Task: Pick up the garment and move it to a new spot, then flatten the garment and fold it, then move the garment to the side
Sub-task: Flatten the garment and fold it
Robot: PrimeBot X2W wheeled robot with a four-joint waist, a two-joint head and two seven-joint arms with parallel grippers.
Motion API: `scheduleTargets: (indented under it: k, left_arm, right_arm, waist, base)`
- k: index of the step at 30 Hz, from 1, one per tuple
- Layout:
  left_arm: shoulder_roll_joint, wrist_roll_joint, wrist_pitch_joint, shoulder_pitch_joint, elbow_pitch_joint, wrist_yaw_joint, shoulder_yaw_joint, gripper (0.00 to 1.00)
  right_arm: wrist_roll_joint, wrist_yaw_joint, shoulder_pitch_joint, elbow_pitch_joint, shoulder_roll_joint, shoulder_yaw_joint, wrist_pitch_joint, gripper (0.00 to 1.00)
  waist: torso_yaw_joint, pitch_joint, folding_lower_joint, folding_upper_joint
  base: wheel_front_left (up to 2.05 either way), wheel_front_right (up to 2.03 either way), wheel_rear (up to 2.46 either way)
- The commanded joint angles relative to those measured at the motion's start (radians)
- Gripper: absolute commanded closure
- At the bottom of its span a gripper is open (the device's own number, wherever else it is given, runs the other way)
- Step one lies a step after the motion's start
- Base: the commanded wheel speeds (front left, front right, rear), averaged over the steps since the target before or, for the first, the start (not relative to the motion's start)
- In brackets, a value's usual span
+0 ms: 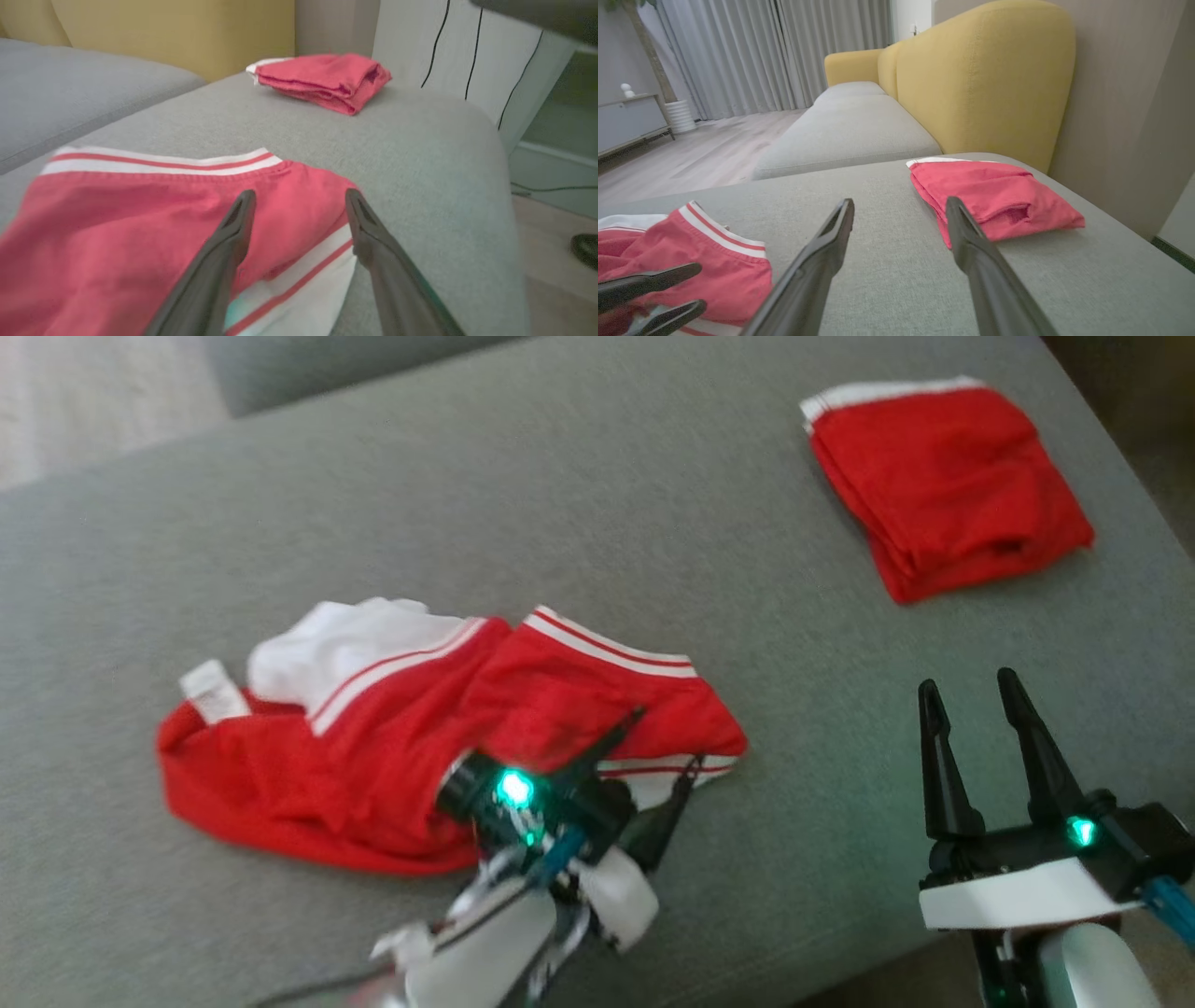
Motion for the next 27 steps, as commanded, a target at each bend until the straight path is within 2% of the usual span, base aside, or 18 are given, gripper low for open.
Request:
scheduleTargets:
  k: [1,5,6,7,12,18,23,24,27]
  left_arm:
    - [-0.007,-0.003,0.024,-0.075,0.014,0.020,-0.003,0.00]
    - [-0.007,-0.003,0.102,-0.166,0.121,0.050,-0.068,0.00]
    - [-0.007,-0.012,0.118,-0.179,0.138,0.044,-0.084,0.54]
    - [-0.007,-0.025,0.121,-0.190,0.146,0.041,-0.093,1.00]
    - [-0.007,-0.089,0.067,-0.239,0.128,0.017,-0.137,1.00]
    - [-0.007,-0.232,-0.006,-0.373,-0.002,-0.022,-0.138,1.00]
    - [-0.007,-0.313,-0.043,-0.578,-0.051,-0.030,-0.065,1.00]
    - [-0.007,-0.313,-0.043,-0.578,-0.051,-0.030,-0.065,1.00]
    - [-0.001,-0.340,-0.066,-0.685,-0.034,-0.031,0.018,1.00]
  right_arm:
    - [0.013,-0.001,-0.037,-0.032,-0.017,0.023,-0.004,0.00]
    - [0.023,-0.001,-0.053,-0.024,-0.015,0.030,-0.004,0.00]
    - [0.024,-0.001,-0.055,-0.022,-0.014,0.031,-0.004,0.00]
    - [0.025,-0.001,-0.056,-0.019,-0.014,0.031,-0.004,0.00]
    - [0.023,-0.001,-0.054,-0.008,-0.004,0.032,-0.004,0.00]
    - [0.013,-0.001,-0.033,-0.001,0.009,0.040,-0.004,0.00]
    - [-0.001,-0.001,0.003,0.003,0.014,0.043,-0.004,0.00]
    - [-0.001,-0.001,0.003,0.003,0.014,0.043,-0.004,0.00]
    - [-0.010,-0.001,0.028,0.001,0.015,0.037,-0.004,0.00]
  waist:
    - [-0.060,0.068,-0.0004,0.0000]
    - [-0.079,0.086,-0.0004,0.0000]
    - [-0.081,0.087,-0.0004,0.0000]
    - [-0.084,0.085,-0.0004,0.0000]
    - [-0.092,0.043,-0.0004,0.0000]
    - [-0.077,-0.048,-0.0004,0.0000]
    - [-0.043,-0.133,-0.0004,0.0000]
    - [-0.043,-0.133,-0.0004,0.0000]
    - [-0.014,-0.174,-0.0004,0.0000]
  base:
    - [0.00,0.00,0.00]
    - [0.00,0.00,0.00]
    - [0.00,0.00,0.00]
    - [0.00,0.00,0.00]
    - [0.00,0.00,0.00]
    - [0.00,0.00,0.00]
    - [0.00,0.00,0.00]
    - [0.00,0.00,0.00]
    - [0.00,0.00,0.00]
